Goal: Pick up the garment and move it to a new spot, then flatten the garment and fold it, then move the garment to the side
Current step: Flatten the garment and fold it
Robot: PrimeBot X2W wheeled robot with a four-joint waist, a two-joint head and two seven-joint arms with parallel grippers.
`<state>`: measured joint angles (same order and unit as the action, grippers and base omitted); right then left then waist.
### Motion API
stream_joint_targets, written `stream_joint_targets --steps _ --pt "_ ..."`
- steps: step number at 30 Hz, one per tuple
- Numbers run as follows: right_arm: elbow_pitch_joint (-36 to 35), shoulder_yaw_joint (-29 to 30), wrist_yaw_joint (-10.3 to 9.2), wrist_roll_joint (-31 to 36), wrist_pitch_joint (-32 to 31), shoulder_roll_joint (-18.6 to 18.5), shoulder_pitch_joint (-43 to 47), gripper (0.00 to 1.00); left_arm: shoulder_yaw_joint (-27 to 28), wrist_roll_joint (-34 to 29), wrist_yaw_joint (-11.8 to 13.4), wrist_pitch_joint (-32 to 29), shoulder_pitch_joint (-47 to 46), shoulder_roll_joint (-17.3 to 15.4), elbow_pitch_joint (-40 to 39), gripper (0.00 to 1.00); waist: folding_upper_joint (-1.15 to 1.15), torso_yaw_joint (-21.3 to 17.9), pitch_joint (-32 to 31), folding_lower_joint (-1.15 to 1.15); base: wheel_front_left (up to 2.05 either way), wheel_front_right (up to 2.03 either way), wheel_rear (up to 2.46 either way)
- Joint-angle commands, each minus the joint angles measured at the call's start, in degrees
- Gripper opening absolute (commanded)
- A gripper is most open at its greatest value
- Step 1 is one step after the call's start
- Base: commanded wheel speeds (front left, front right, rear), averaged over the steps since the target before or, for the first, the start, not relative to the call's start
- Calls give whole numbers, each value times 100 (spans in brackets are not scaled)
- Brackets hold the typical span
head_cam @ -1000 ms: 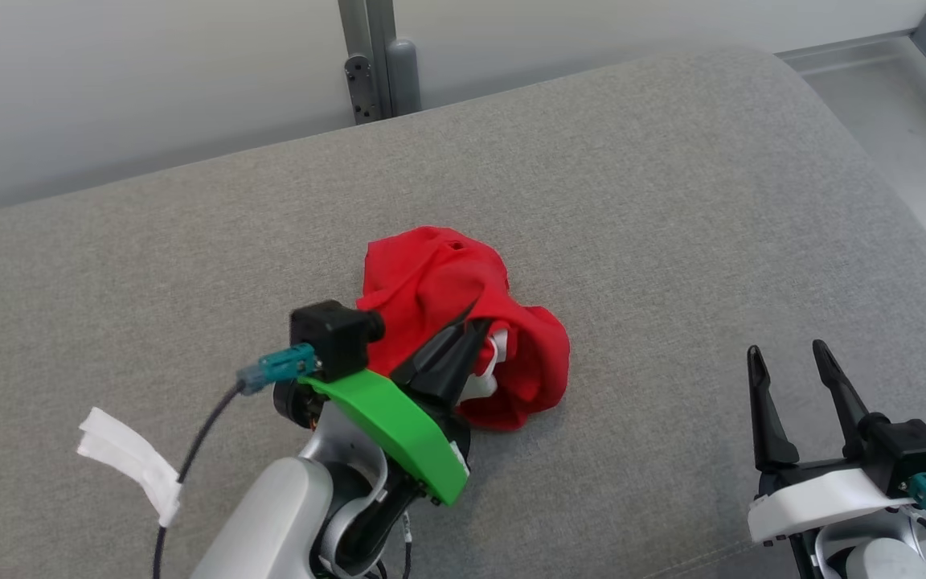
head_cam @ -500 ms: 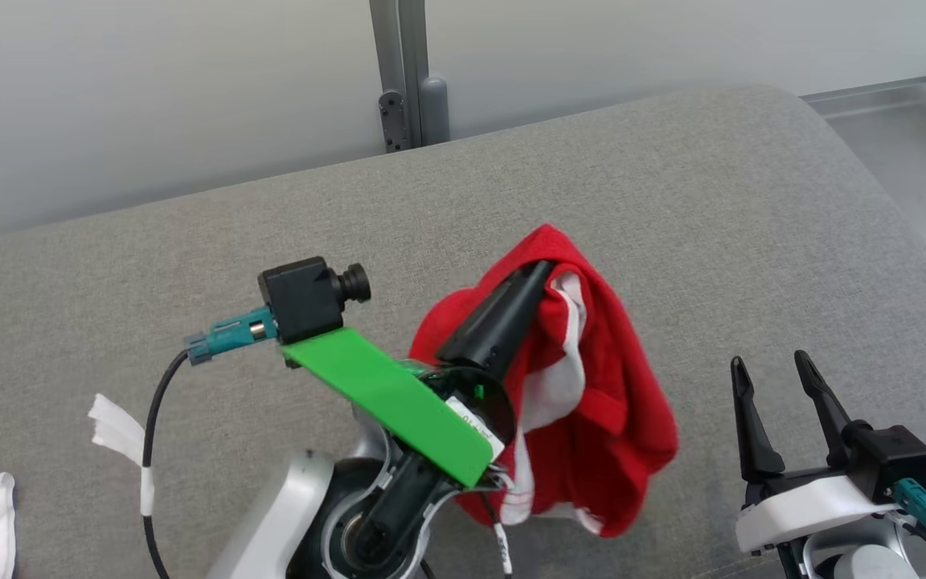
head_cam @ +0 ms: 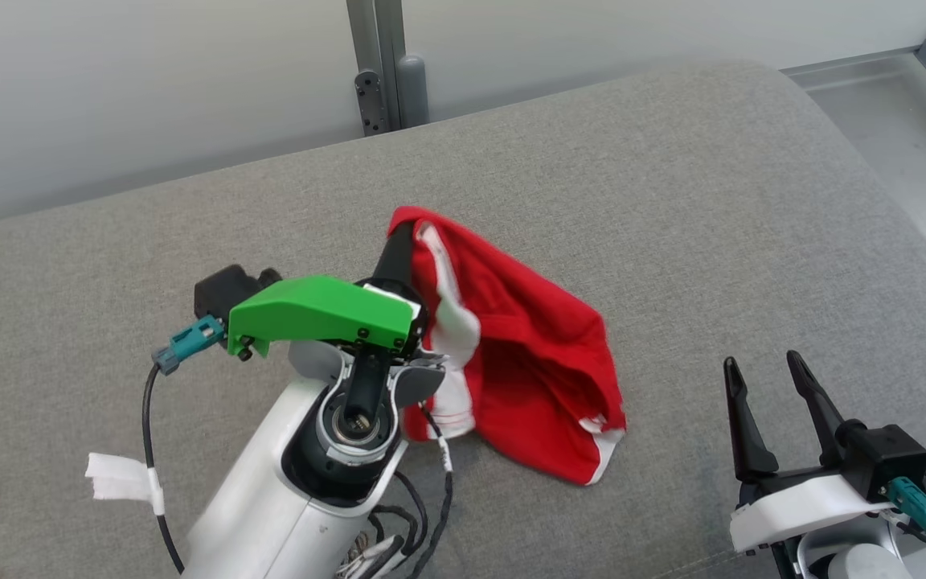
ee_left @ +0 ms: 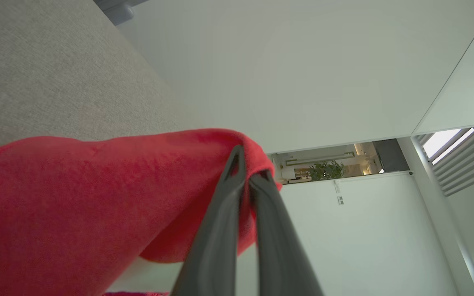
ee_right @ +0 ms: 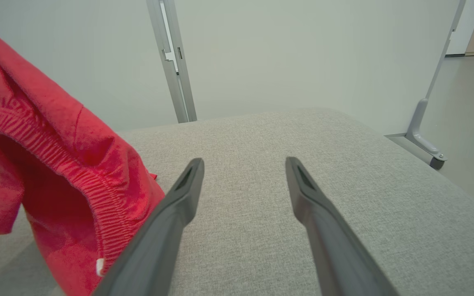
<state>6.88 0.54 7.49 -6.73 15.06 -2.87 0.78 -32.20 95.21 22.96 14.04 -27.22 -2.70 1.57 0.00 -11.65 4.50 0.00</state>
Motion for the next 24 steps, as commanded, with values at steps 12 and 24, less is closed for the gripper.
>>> stream_joint_targets --steps 12,24 --pt "38 17 0 60 18 -6 -109 100 341 -530 -1064 53 -100 -217 3386 39 0 108 147 0 0 0 0" --pt "31 12 0 128 18 -6 23 100 -705 -2288 -1518 108 -104 -999 3602 100 0 248 -4 0 0 0 0"
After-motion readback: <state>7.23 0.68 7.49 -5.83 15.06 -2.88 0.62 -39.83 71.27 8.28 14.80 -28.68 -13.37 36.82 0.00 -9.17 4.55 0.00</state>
